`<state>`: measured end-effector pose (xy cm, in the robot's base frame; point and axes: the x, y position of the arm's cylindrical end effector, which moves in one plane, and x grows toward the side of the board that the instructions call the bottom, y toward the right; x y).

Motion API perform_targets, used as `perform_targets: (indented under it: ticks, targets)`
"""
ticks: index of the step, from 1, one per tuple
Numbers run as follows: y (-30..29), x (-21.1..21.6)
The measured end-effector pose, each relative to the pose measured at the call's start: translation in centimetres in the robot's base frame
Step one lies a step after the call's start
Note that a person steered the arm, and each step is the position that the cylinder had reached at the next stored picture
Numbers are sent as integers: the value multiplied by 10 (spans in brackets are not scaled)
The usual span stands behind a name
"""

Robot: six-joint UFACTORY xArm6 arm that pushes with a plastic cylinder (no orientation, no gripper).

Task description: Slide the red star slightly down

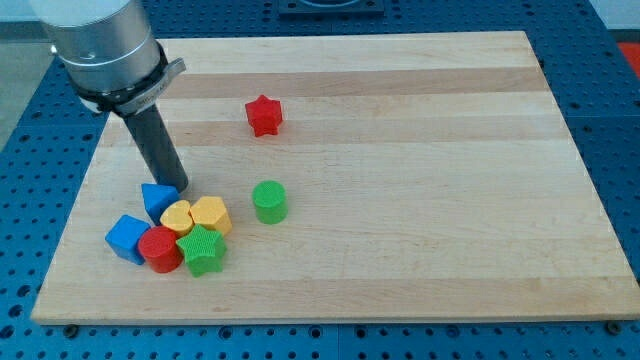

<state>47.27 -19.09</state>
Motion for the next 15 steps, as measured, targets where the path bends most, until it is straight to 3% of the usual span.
perform_targets:
  ticks: [3, 6, 8, 9, 10, 11, 12, 15]
  targets:
    - [-6, 30]
    - [-9, -11]
    - [102, -31]
    - [154, -55]
    - [170, -97]
    - [162, -143]
    - [123, -155]
    - [102, -112]
